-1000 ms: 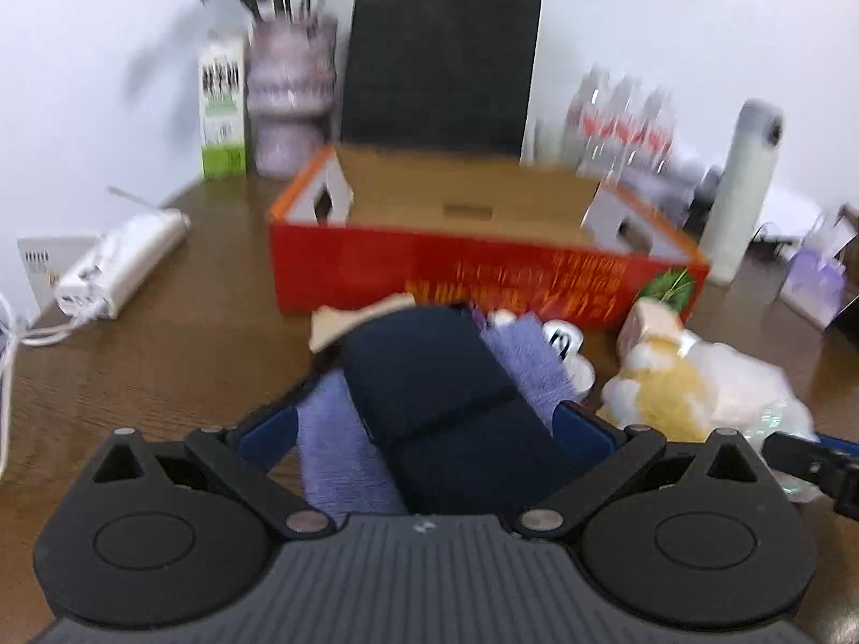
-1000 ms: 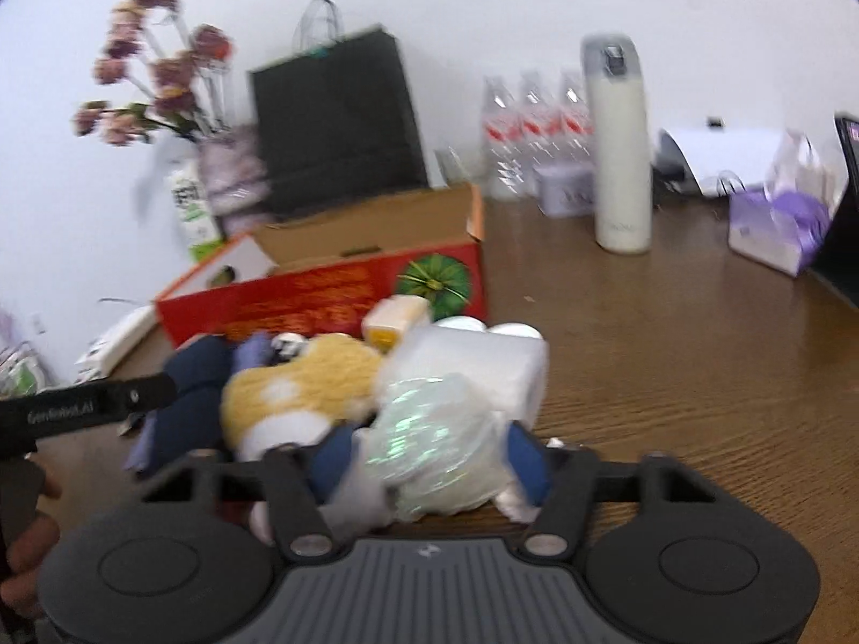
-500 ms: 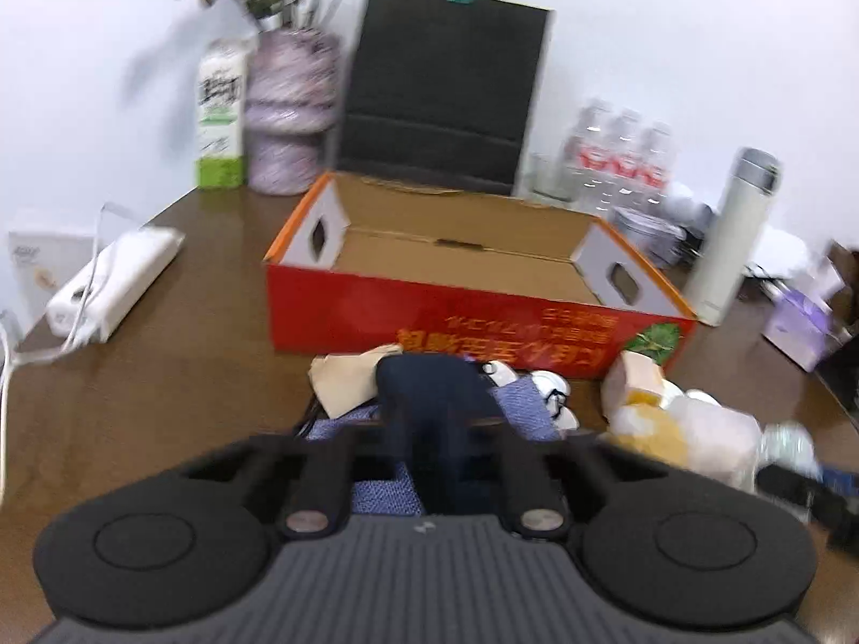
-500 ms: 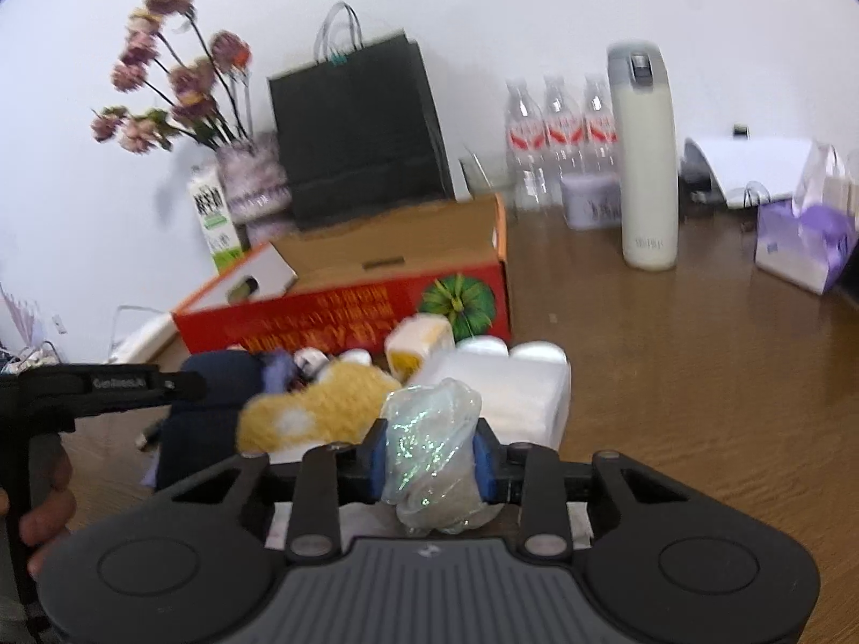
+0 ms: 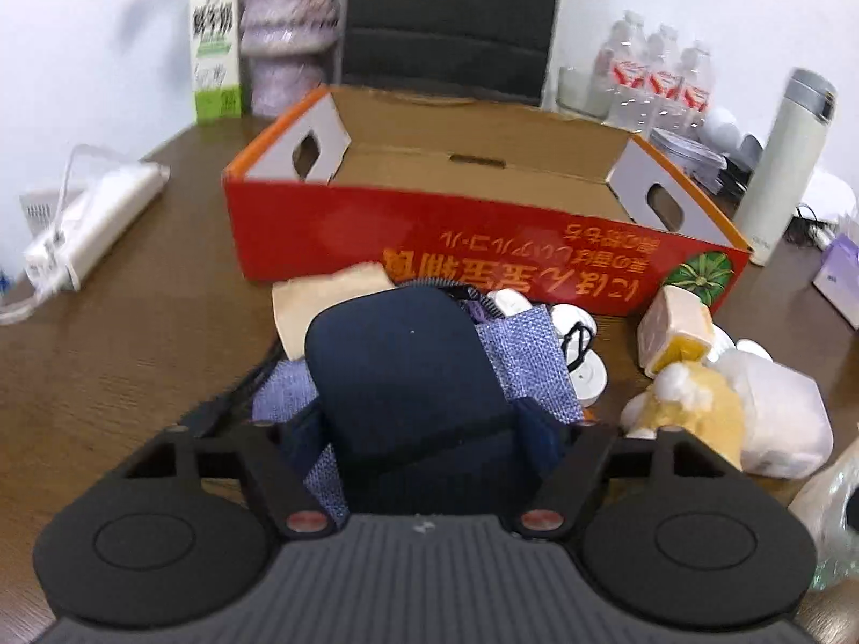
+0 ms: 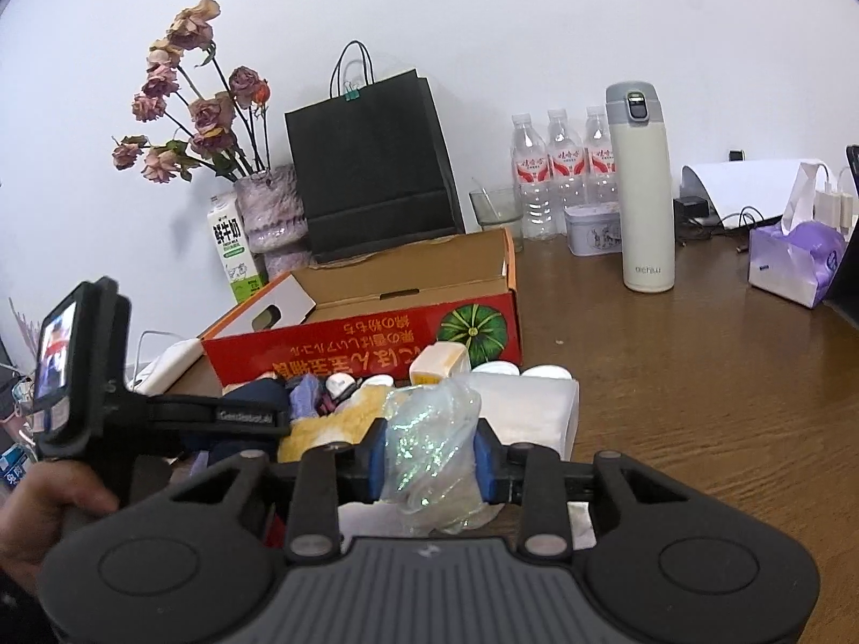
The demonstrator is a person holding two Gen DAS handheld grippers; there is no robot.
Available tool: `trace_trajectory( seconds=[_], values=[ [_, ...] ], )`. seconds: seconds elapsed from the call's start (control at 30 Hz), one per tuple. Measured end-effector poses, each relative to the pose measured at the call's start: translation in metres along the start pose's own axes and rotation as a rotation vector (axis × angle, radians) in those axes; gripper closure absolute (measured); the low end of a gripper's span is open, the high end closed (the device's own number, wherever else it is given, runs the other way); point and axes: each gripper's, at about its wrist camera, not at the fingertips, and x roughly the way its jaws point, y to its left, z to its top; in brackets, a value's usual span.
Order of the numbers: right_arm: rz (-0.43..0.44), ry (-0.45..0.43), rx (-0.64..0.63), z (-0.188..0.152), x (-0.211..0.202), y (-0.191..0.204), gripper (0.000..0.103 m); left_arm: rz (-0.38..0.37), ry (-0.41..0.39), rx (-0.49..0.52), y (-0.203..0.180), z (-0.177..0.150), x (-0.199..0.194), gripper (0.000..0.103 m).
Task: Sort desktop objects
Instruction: 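Carry both held items over the orange box and open both tools to drop them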
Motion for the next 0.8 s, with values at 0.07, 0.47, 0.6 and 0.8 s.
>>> trace_trajectory(
  seconds=[0.07, 0.47, 0.6, 0.8],
  values=[
    [0.004, -0.006, -0.003, -0.001, -0.003, 0.000, 0.072, -0.025, -0.028, 0.044, -0.001, -0.005, -0.012, 0.035],
    [0.120, -0.093, -0.007, 0.065, 0.007, 0.006, 0.072, -0.239, -0.222, -0.034, 0.053, 0.089, -0.090, 0.036],
    [0.120, -0.039, -0.033, 0.128, 0.060, 0.013, 0.071, -0.225, -0.134, 0.070, 0.046, 0.166, -0.047, 0.036],
    [0.115, 0.198, -0.059, 0.204, 0.218, 0.028, 0.071, -0.118, 0.153, 0.219, 0.026, 0.223, 0.101, 0.036]
  ],
)
